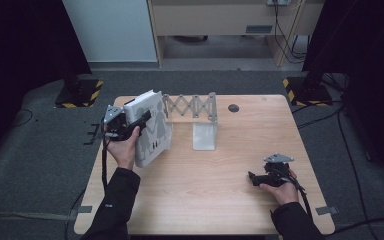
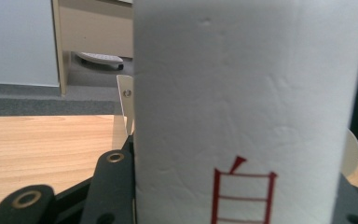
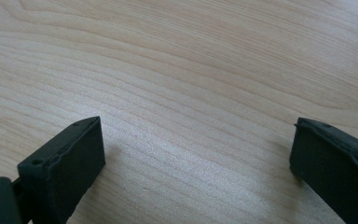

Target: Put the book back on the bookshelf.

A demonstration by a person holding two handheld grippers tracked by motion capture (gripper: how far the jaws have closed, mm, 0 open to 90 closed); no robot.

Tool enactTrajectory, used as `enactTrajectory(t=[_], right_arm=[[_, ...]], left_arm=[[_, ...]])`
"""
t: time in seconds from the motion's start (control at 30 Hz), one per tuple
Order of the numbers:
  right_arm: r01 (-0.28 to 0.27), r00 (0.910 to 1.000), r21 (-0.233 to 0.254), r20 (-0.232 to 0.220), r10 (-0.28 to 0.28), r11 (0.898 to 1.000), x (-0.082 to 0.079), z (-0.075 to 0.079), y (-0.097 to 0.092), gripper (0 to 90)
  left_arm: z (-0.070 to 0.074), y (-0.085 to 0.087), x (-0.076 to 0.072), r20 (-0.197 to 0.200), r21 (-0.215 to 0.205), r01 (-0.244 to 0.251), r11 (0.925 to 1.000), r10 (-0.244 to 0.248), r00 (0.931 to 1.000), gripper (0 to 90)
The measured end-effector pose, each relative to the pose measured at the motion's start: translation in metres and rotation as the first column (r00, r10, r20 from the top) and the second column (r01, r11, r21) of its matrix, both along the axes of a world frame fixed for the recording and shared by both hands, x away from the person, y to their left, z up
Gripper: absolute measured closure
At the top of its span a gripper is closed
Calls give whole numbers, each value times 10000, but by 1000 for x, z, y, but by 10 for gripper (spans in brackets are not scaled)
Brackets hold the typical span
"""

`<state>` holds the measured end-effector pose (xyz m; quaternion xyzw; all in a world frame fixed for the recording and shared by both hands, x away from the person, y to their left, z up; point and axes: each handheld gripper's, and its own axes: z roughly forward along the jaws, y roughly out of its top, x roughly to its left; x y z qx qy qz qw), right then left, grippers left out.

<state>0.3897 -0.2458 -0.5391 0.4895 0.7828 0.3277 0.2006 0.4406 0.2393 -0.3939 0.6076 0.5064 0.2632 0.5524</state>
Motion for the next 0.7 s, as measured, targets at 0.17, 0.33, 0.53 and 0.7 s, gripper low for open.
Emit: enactTrajectory(t=[0.17,0.33,0.53,0.7], right_arm=[[-13,10000,4,0,13,10000,0,0,0,35],[-10,10000,-2,3,10,10000,0,0,0,35],[-11,10000,-2,2,11,10000,0,0,0,35],[-16,10000,-2,3,16,10000,0,0,0,35]], left_arm=[[-4,-1,5,54,92,-118,9999,118,9999,514],[-8,-2,10,153,40,-239,9997,238,9996,514],[-13,-4,16,139,154,-397,9991,395,9991,514],[-19,-8,19,187,247,-478,9985,474,9987,513]])
